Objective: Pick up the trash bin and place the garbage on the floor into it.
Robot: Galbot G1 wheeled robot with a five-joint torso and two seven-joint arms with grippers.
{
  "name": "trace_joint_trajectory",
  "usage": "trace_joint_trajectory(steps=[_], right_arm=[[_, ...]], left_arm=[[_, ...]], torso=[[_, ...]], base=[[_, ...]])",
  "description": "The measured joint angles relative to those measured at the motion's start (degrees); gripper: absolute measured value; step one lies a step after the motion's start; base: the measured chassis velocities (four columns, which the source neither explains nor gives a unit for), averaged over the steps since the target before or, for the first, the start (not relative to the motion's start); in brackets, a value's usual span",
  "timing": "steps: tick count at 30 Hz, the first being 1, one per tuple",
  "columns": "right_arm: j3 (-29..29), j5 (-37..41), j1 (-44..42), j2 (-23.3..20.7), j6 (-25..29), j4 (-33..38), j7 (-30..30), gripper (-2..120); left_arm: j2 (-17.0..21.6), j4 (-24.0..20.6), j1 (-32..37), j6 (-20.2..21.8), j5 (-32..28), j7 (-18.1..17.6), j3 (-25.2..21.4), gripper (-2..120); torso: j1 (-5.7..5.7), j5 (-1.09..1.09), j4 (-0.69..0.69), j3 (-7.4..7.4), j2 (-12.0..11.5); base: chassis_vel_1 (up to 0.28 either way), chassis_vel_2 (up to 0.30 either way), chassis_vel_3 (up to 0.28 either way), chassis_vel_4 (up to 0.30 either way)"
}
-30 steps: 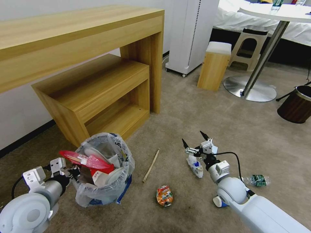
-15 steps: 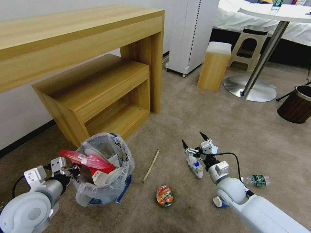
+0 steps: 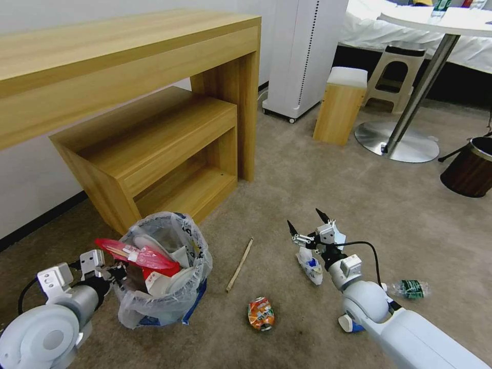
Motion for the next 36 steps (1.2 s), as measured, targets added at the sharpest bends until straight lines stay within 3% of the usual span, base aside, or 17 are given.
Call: trace_joint_trajectory(steps=[15, 36], right_arm=[[0.05, 0.01, 0.41, 0.30, 0.44, -1.07, -0.32, 100], [-0.42, 1.33, 0.57, 0.43, 0.48, -0.79, -0.45, 100]], left_arm=[[2.92, -2.01, 4.69, -1.44, 10.00, 8.61, 1.53, 0], [6.43, -0.57, 5.95, -0.66, 10.19, 10.13, 2.17, 0]], torso=[[0.00, 0.00, 0.00, 0.00, 0.00], [0.00, 0.00, 0.00, 0.00, 0.00]], base=[[-0.018, 0.018, 0.018, -0.016], [-0.009, 0.015, 0.012, -0.014]])
